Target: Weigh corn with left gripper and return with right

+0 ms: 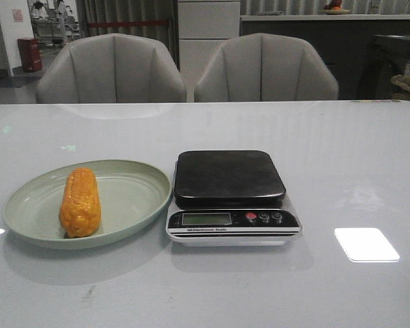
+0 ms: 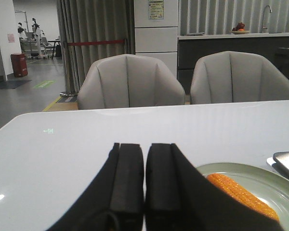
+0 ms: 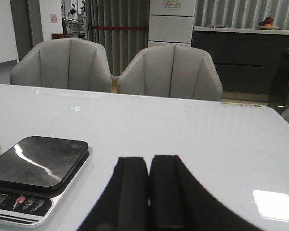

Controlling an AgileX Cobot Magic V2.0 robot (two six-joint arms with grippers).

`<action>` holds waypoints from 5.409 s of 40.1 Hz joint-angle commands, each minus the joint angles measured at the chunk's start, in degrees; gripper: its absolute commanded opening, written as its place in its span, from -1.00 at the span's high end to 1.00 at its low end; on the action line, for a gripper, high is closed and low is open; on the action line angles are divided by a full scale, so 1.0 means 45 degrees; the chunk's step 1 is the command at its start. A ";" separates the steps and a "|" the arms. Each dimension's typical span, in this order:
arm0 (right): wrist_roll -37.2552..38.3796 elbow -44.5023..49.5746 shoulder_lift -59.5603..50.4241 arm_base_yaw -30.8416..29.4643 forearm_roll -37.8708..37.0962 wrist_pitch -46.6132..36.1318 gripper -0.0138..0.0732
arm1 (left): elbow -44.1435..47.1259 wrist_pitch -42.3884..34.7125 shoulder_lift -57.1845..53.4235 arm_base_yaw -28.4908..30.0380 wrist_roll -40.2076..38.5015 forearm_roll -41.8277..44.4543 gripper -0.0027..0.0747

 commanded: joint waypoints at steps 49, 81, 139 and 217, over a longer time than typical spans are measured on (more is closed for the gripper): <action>0.0018 0.0066 -0.0239 -0.0052 0.0010 -0.1061 0.36 | -0.3805 0.1518 0.1340 0.0029 -0.0161 -0.0955 0.59; 0.0018 0.0066 -0.0250 -0.0052 0.0010 -0.1061 0.36 | -0.6233 0.4855 0.7401 0.0029 -0.0161 -0.2584 -0.56; 0.0018 0.0066 -0.0250 -0.0052 0.0010 -0.1061 0.36 | -1.2954 0.5783 2.1629 -0.4578 -0.0953 -0.4273 -0.50; 0.0018 0.0066 -0.0250 -0.0052 0.0010 -0.1061 0.36 | -1.7002 0.5944 2.1812 -0.7641 -0.0621 -0.4350 -0.57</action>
